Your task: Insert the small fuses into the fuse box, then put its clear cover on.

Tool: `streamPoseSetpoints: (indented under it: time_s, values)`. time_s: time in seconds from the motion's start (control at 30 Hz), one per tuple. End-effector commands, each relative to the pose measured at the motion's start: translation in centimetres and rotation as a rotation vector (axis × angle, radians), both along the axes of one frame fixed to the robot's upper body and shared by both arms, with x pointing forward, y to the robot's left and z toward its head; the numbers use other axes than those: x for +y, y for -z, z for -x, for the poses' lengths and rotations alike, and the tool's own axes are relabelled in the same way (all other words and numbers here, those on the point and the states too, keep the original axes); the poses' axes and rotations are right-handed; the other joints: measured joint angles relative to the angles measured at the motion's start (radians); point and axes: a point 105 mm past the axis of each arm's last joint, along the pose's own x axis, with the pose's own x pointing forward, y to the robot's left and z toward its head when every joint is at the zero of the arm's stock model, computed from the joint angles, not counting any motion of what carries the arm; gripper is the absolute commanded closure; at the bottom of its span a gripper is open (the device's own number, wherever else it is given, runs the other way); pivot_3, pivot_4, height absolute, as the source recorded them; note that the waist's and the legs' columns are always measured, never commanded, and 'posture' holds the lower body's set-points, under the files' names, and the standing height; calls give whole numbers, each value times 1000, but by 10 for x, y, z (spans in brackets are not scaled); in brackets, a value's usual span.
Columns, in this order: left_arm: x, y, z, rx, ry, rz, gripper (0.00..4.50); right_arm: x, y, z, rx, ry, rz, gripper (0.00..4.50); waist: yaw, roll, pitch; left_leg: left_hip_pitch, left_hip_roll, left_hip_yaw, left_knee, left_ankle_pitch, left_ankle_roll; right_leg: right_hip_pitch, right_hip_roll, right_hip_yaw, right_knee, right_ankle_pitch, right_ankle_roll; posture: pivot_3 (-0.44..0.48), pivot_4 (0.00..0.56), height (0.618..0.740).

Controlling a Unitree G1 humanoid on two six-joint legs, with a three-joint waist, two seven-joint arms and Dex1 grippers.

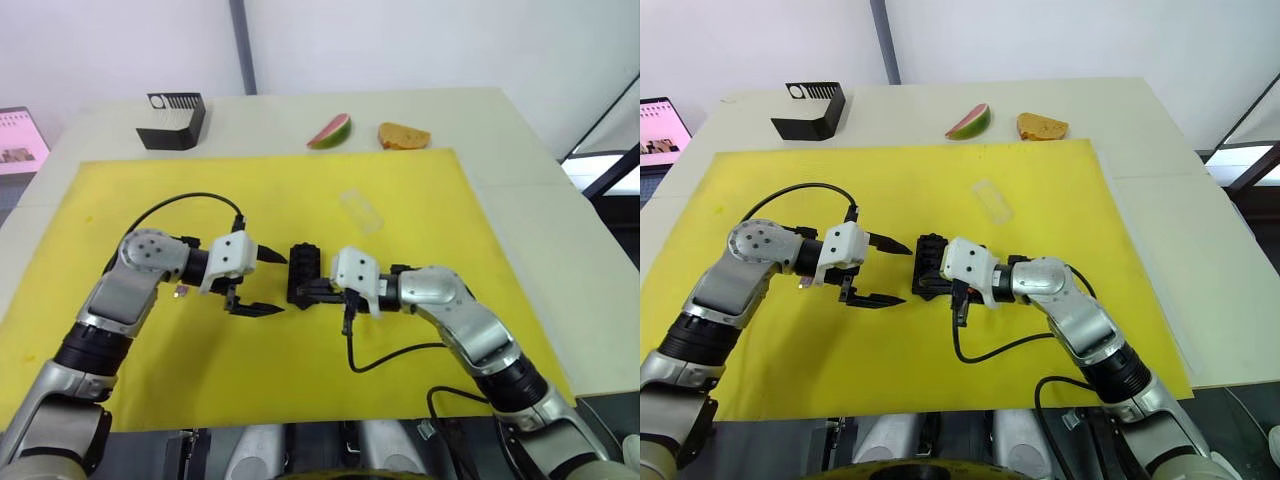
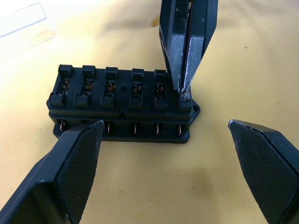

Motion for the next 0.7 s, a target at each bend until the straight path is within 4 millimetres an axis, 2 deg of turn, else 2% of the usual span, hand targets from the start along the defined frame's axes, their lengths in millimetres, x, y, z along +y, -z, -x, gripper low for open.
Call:
streamPoseSetpoints:
  time_s: [0.03,0.23,0.33,0.5,0.6,0.7]
  values:
    - [-4,-11,3,-43,15,24,0,-7,22,1,58,23,58,4439,1,0,0,0,0,0,0,0,0,0,0,0,0,0,0,0,150,740]
    - [-4,-11,0,-46,7,28,0,-5,26,-1,47,15,92,4439,-1,0,-1,0,0,0,0,0,0,0,0,0,0,0,0,0,150,740]
    - [-4,-12,-1,-45,-5,37,0,-5,18,-3,17,6,77,4439,-1,0,-1,1,0,0,0,0,0,0,0,0,0,0,0,0,150,740]
    - [-2,-16,-2,-30,-33,68,0,2,-35,1,-10,-8,-132,4439,-1,0,-1,0,0,0,0,0,0,0,0,0,0,0,0,0,150,740]
    - [0,-24,2,-5,-54,108,0,-4,-58,3,-19,14,-209,4439,-1,0,-1,-1,0,0,0,0,0,-1,0,0,0,0,0,0,150,740]
    - [5,-34,8,38,-110,163,0,-17,-75,20,26,-21,-251,4439,-1,0,-1,-1,0,0,0,-1,1,-1,0,0,0,0,0,0,150,740]
